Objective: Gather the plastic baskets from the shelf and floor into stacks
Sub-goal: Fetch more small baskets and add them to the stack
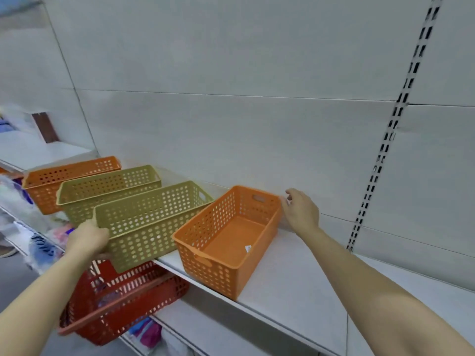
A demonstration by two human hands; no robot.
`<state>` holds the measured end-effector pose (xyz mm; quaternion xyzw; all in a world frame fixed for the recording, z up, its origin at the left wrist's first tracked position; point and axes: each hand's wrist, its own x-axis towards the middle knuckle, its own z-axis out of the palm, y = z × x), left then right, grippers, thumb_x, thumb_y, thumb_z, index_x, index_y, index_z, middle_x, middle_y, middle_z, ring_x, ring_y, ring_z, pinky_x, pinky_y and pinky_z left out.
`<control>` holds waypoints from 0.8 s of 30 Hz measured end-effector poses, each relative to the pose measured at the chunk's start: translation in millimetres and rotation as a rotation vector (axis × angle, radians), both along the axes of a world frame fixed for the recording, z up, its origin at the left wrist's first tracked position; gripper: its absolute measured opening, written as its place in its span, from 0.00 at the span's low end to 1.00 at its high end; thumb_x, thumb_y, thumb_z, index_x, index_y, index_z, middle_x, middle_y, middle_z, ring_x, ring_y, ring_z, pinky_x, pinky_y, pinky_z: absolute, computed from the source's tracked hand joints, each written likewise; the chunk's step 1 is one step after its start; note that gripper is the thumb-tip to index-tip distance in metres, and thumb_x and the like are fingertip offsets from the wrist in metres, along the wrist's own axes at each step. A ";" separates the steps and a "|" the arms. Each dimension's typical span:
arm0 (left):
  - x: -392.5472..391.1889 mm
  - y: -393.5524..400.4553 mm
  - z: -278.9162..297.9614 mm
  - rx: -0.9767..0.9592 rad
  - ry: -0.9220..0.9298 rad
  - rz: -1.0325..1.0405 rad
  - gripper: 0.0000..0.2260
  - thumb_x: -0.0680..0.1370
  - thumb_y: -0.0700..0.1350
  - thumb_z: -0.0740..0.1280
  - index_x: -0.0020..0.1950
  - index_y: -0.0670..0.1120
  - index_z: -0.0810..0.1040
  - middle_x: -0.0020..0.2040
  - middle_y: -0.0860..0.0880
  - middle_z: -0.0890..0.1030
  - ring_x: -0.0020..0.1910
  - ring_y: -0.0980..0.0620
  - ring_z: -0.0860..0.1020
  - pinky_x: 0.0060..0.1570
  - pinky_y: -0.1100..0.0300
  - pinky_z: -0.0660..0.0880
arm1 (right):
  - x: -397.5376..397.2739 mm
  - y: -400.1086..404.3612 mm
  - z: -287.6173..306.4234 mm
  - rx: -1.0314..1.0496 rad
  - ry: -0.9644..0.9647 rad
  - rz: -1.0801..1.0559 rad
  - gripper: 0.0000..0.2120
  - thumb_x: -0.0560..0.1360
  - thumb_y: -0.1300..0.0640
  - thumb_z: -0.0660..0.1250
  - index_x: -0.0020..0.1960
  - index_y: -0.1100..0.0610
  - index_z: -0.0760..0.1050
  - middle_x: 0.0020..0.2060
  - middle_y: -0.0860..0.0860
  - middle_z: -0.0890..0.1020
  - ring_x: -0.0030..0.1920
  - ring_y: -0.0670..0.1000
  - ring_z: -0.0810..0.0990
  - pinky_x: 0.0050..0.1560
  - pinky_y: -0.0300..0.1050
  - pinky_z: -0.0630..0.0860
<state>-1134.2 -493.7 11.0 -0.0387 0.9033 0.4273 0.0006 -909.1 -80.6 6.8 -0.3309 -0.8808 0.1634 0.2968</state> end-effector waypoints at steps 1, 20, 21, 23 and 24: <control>-0.4 -2.0 -0.9 -0.005 0.003 -0.009 0.06 0.74 0.34 0.61 0.50 0.36 0.71 0.48 0.34 0.79 0.40 0.38 0.83 0.39 0.40 0.82 | -9.7 3.8 1.7 -0.053 -0.026 -0.002 0.19 0.79 0.47 0.59 0.65 0.56 0.74 0.58 0.53 0.80 0.60 0.56 0.77 0.55 0.50 0.73; 65.4 43.3 -8.2 0.051 0.238 -0.014 0.26 0.84 0.42 0.55 0.81 0.53 0.52 0.72 0.32 0.70 0.66 0.30 0.72 0.65 0.41 0.70 | 79.2 2.1 0.6 -0.658 0.353 0.038 0.16 0.78 0.65 0.62 0.62 0.53 0.79 0.45 0.56 0.83 0.41 0.57 0.83 0.36 0.55 0.83; 76.5 46.8 -4.6 0.058 0.254 -0.018 0.26 0.84 0.42 0.55 0.81 0.54 0.53 0.71 0.32 0.71 0.66 0.30 0.72 0.64 0.41 0.70 | 94.4 1.6 -0.8 -0.633 0.393 0.023 0.17 0.78 0.65 0.62 0.63 0.53 0.79 0.46 0.56 0.83 0.42 0.57 0.83 0.35 0.54 0.83; 104.8 54.2 3.7 0.046 0.285 -0.009 0.26 0.84 0.42 0.55 0.81 0.56 0.53 0.66 0.29 0.74 0.62 0.29 0.74 0.62 0.41 0.70 | 126.9 2.2 -3.7 -0.567 0.445 -0.006 0.18 0.78 0.64 0.62 0.64 0.52 0.78 0.47 0.54 0.84 0.41 0.55 0.84 0.36 0.55 0.83; 121.3 58.0 7.2 0.045 0.299 -0.011 0.26 0.84 0.42 0.55 0.81 0.56 0.53 0.64 0.28 0.75 0.61 0.28 0.75 0.60 0.41 0.71 | 144.8 2.5 -5.3 -0.546 0.468 -0.022 0.18 0.78 0.64 0.62 0.64 0.52 0.79 0.48 0.53 0.84 0.42 0.54 0.83 0.38 0.56 0.83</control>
